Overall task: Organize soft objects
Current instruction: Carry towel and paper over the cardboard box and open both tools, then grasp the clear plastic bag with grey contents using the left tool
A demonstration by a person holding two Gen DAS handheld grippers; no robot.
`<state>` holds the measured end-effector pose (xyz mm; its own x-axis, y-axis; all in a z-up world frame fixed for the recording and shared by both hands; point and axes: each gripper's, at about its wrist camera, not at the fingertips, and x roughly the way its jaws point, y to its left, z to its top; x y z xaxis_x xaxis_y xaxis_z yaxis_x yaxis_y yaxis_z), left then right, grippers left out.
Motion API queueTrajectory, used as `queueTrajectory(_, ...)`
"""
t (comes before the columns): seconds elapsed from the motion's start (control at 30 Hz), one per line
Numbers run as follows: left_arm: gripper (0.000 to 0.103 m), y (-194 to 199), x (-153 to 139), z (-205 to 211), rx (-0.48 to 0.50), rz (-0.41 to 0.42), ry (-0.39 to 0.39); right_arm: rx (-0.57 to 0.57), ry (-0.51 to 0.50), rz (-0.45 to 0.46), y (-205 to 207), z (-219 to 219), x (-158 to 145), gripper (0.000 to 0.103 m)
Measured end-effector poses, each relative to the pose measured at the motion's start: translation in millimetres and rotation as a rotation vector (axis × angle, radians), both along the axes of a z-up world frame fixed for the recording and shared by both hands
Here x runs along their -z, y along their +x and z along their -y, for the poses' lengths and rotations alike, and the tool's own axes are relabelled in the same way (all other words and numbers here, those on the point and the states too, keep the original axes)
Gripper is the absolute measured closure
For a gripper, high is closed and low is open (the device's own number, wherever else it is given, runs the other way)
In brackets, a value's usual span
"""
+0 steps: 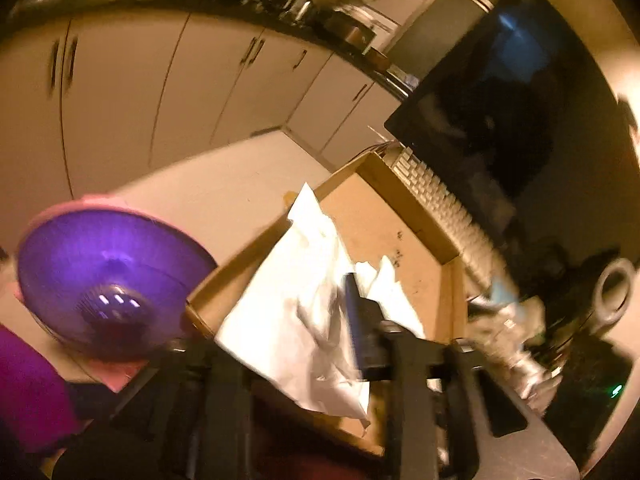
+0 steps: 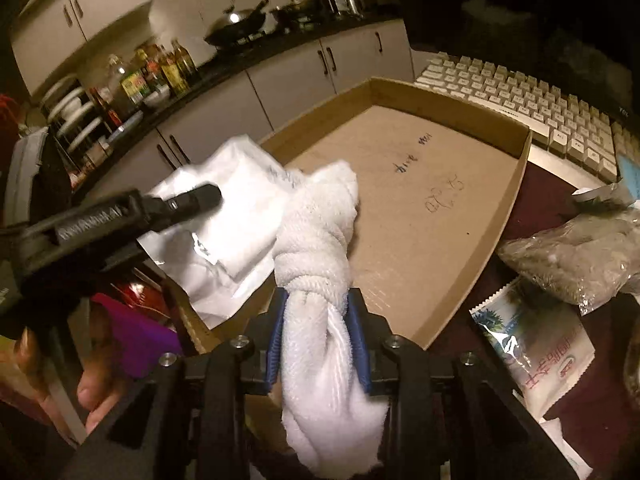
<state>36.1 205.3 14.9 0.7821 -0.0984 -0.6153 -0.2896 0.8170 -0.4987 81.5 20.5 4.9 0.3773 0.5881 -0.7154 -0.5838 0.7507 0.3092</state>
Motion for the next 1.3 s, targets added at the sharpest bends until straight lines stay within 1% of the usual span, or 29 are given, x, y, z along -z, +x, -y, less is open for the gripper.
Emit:
queueTrajectory(0.03,0.042,-1,-3,2,-0.002,0.002,0.044,0.001,0.019,0.005,-1,2,-2,0.053)
queueTrajectory(0.07,0.040,-3,-8,5,-0.030,0.000,0.112,0.006,0.033,0.012,-2,4,-4,0.042)
queueTrajectory(0.1,0.040,-4,-13,8,-0.058,-0.005,0.171,0.014,0.047,0.023,-3,7,-7,0.039)
queueTrajectory(0.13,0.040,-7,-21,12,-0.085,-0.006,0.245,0.017,0.054,0.026,-4,9,-8,0.039)
queueTrajectory(0.17,0.040,-10,-25,14,-0.101,0.000,0.279,0.021,0.064,0.029,-5,11,-10,0.039)
queueTrajectory(0.23,0.040,-21,-34,16,-0.146,0.044,0.306,0.034,0.083,0.028,-6,19,-14,0.039)
queueTrajectory(0.27,0.040,-30,-39,20,-0.163,0.087,0.323,0.035,0.100,0.028,-8,24,-16,0.039)
queueTrajectory(0.33,0.040,-44,-49,32,-0.177,0.137,0.364,0.037,0.141,0.044,-15,38,-21,0.038)
queueTrajectory(0.37,0.035,-46,-52,37,-0.152,0.151,0.357,0.039,0.154,0.054,-19,46,-23,0.035)
queueTrajectory(0.4,0.030,-47,-54,43,-0.105,0.163,0.331,0.043,0.172,0.065,-23,55,-24,0.031)
queueTrajectory(0.43,0.029,-46,-54,50,-0.038,0.164,0.285,0.049,0.189,0.072,-27,65,-25,0.029)
queueTrajectory(0.47,0.029,-43,-53,59,0.044,0.153,0.231,0.055,0.197,0.075,-30,72,-25,0.025)
queueTrajectory(0.53,0.029,-36,-48,81,0.172,0.128,0.150,0.081,0.199,0.067,-34,93,-22,0.024)
queueTrajectory(0.57,0.029,-33,-46,91,0.211,0.117,0.133,0.087,0.202,0.059,-35,101,-20,0.024)
queueTrajectory(0.63,0.029,-30,-42,107,0.255,0.115,0.115,0.098,0.234,0.021,-39,122,-15,0.024)
queueTrajectory(0.7,0.029,-26,-41,124,0.319,0.129,0.130,0.135,0.254,-0.005,-40,145,-9,0.024)
queueTrajectory(0.73,0.029,-24,-41,136,0.359,0.127,0.154,0.161,0.255,-0.010,-41,156,-7,0.024)
queueTrajectory(0.8,0.029,-20,-39,154,0.408,0.109,0.184,0.219,0.250,-0.009,-43,176,-5,0.024)
queueTrajectory(0.83,0.029,-16,-36,163,0.422,0.089,0.201,0.233,0.252,-0.008,-43,181,-4,0.024)
queueTrajectory(0.87,0.029,-14,-32,168,0.427,0.075,0.202,0.249,0.254,-0.009,-43,188,-4,0.024)
queueTrajectory(0.93,0.029,-6,-29,182,0.434,0.054,0.208,0.290,0.268,-0.011,-41,200,-3,0.024)
queueTrajectory(0.97,0.029,-3,-28,186,0.439,0.054,0.223,0.311,0.275,-0.015,-38,207,-3,0.024)
queueTrajectory(1.0,0.029,1,-30,193,0.447,0.063,0.249,0.334,0.286,-0.019,-35,213,-2,0.024)
queueTrajectory(1.03,0.029,3,-33,199,0.452,0.074,0.292,0.354,0.297,-0.025,-32,218,-2,0.024)
queueTrajectory(1.07,0.029,8,-35,208,0.458,0.083,0.355,0.378,0.306,-0.033,-28,224,-3,0.024)
queueTrajectory(1.1,0.029,11,-37,215,0.469,0.091,0.402,0.398,0.310,-0.038,-25,227,-2,0.024)
queueTrajectory(1.13,0.029,15,-38,225,0.493,0.102,0.472,0.414,0.311,-0.043,-20,234,0,0.024)
queueTrajectory(1.23,0.029,29,-34,245,0.531,0.106,0.635,0.477,0.328,-0.063,-9,249,0,0.024)
queueTrajectory(1.3,0.029,37,-30,255,0.563,0.107,0.698,0.517,0.342,-0.078,-1,259,1,0.025)
